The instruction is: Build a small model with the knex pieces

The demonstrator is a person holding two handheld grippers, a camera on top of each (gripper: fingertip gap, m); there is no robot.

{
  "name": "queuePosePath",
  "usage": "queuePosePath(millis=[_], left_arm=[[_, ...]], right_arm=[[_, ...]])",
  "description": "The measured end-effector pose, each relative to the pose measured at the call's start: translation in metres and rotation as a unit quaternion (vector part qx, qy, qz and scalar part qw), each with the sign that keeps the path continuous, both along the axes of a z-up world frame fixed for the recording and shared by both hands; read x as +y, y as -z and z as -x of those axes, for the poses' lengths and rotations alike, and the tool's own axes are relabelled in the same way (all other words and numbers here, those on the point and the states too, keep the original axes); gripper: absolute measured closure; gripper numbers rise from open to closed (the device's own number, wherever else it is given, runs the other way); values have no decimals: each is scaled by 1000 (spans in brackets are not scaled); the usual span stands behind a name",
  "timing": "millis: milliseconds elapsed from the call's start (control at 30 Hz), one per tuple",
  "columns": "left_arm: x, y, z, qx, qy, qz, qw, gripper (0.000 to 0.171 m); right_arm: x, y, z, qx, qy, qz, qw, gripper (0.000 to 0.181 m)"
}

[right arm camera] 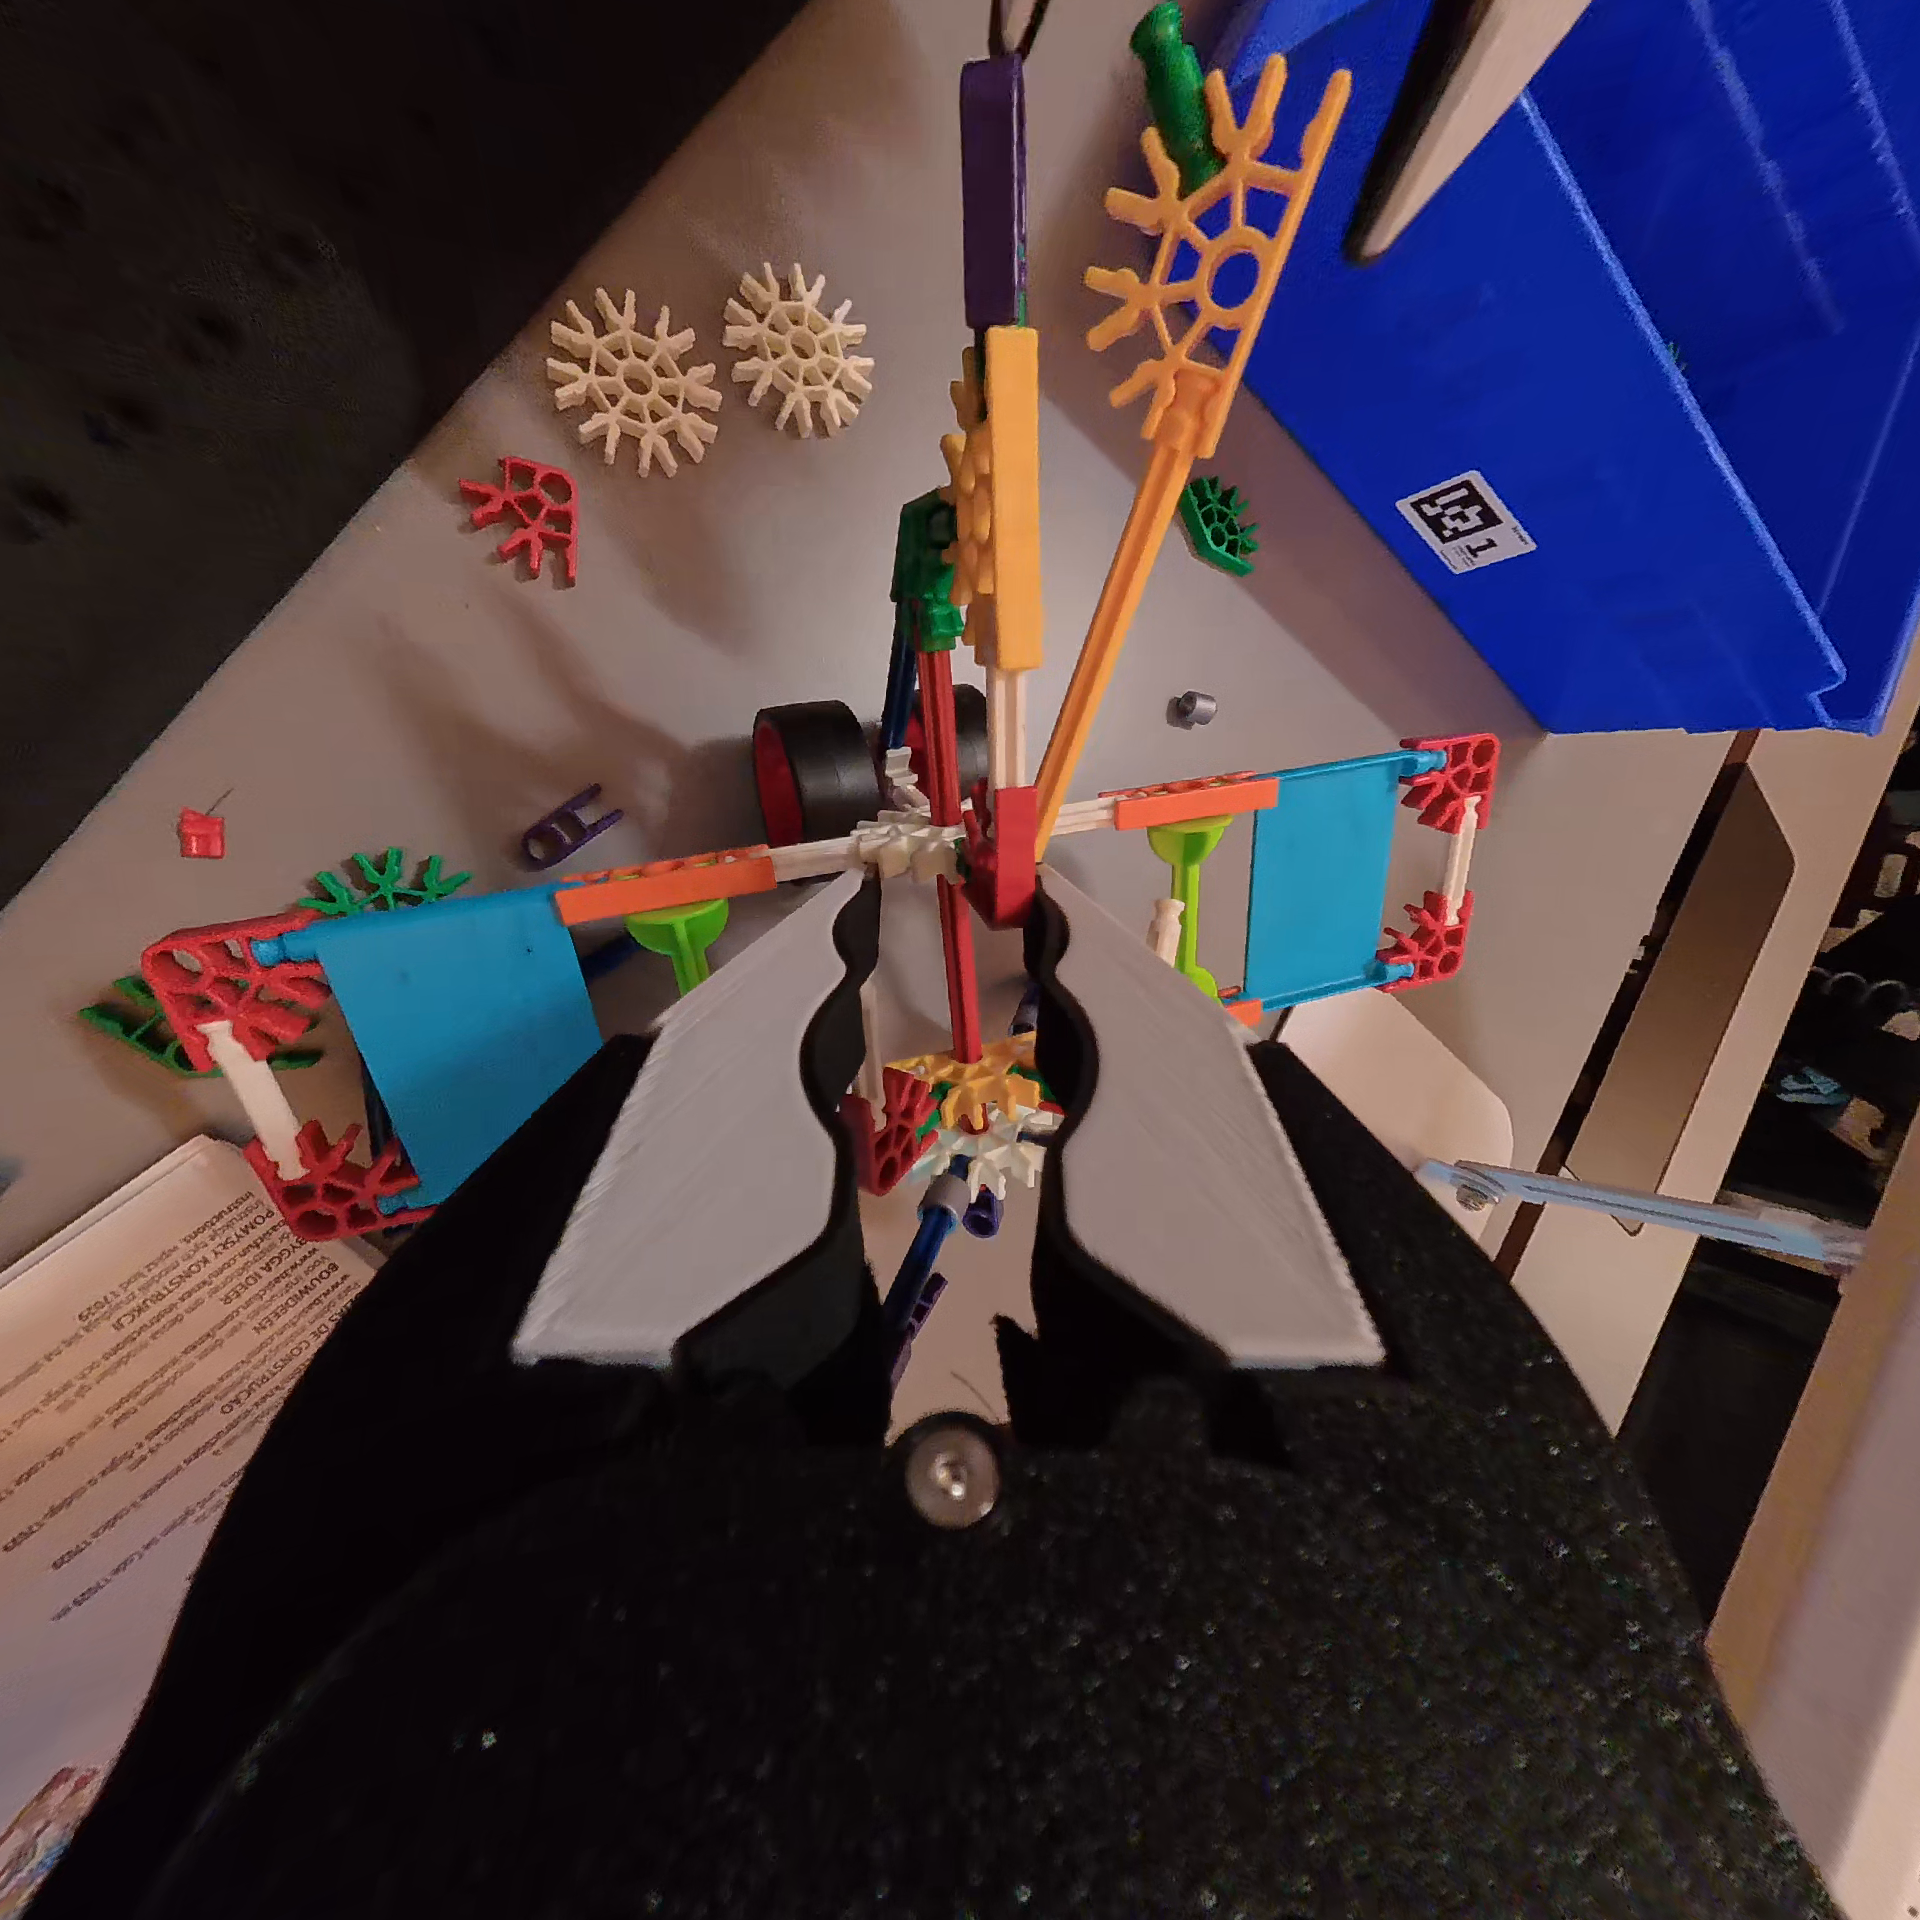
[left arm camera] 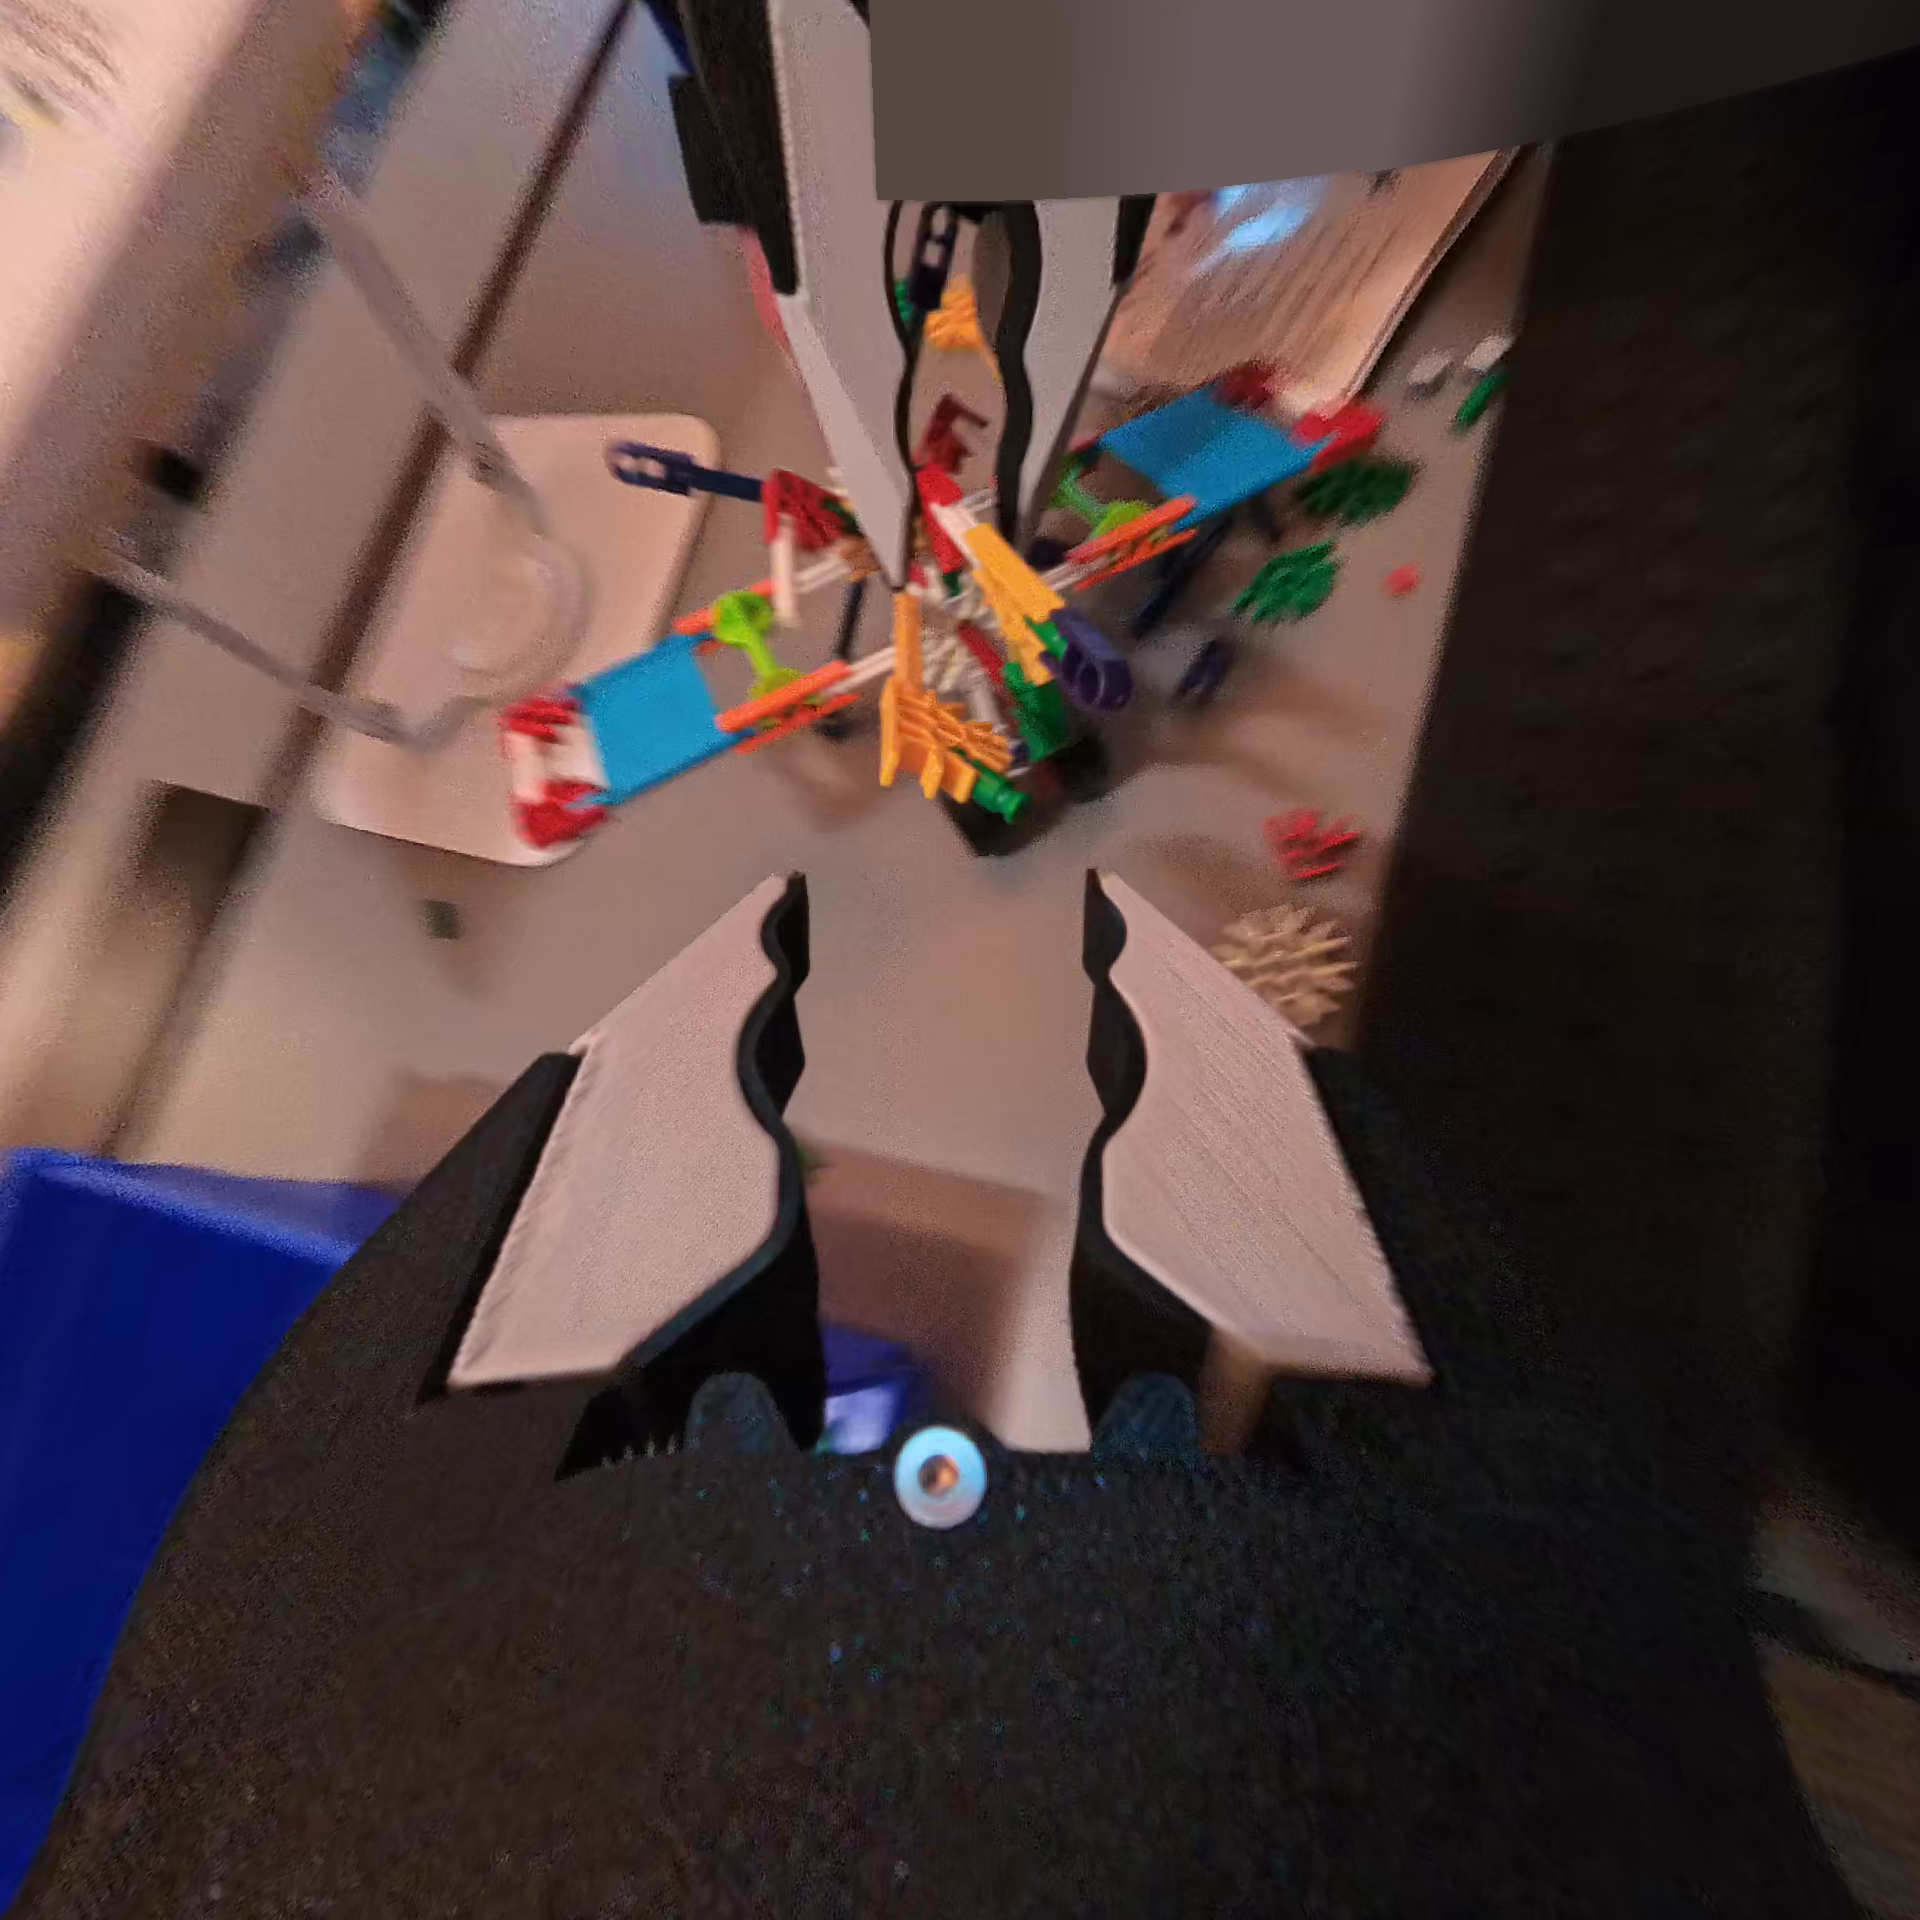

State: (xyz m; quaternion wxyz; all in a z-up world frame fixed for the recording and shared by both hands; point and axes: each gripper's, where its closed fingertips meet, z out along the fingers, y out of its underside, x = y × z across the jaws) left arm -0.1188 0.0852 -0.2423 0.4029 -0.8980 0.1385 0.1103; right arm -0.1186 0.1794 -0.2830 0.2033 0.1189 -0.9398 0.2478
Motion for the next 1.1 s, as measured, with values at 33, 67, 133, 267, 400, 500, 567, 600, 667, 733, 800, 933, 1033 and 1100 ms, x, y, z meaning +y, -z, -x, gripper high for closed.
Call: queuePosePath(millis=[33, 67, 133, 267, 400, 500, 567, 600, 667, 733, 800, 933, 1033, 1100], left_arm=[[0, -2, 9, 77, -9, 3, 997, 120], [-1, -5, 15, 150, -10, 10, 989, 118], [2, -5, 15, 250, 17, 20, 968, 121], [13, -1, 10, 363, 69, 27, 929, 122], [23, -5, 1, 433, 105, 16, 895, 137], [26, -1, -3, 450, 121, 23, 885, 155], [24, 3, 6, 439, 96, 40, 892, 155], [23, 3, 7, 426, 91, 35, 900, 156], [23, 2, 5, 395, 76, 24, 915, 157], [22, 4, 4, 376, 65, 24, 924, 162], [20, 7, 7, 333, 35, 24, 942, 162], [20, 4, 2, 215, -19, -21, 976, 164], [16, 8, -1, 240, -4, -20, 970, 163], [14, 8, 0, 240, -10, -24, 970, 144]], right_arm=[[0, 0, 0, -1, 0, -1, 1000, 154], [0, 0, 1, -2, 0, -2, 1000, 154], [-1, 0, 1, -3, -2, -3, 1000, 154], [-2, 0, 1, -2, -4, -7, 1000, 154], [-2, 0, 0, -3, -6, -9, 1000, 154], [-1, 0, 1, -5, -7, -10, 1000, 154], [-1, 0, 2, -4, -7, -11, 1000, 154], [-1, 0, 2, -4, -7, -10, 1000, 154], [-3, 0, 2, -3, -8, -8, 1000, 153], [-3, 0, 2, -2, -8, -7, 1000, 152], [-3, 0, 3, -1, -9, -8, 1000, 152], [-5, 0, 1, -6, -13, -5, 1000, 152], [-8, 0, 0, -9, -18, -3, 1000, 152], [-9, 0, -1, -12, -22, -5, 1000, 152]])
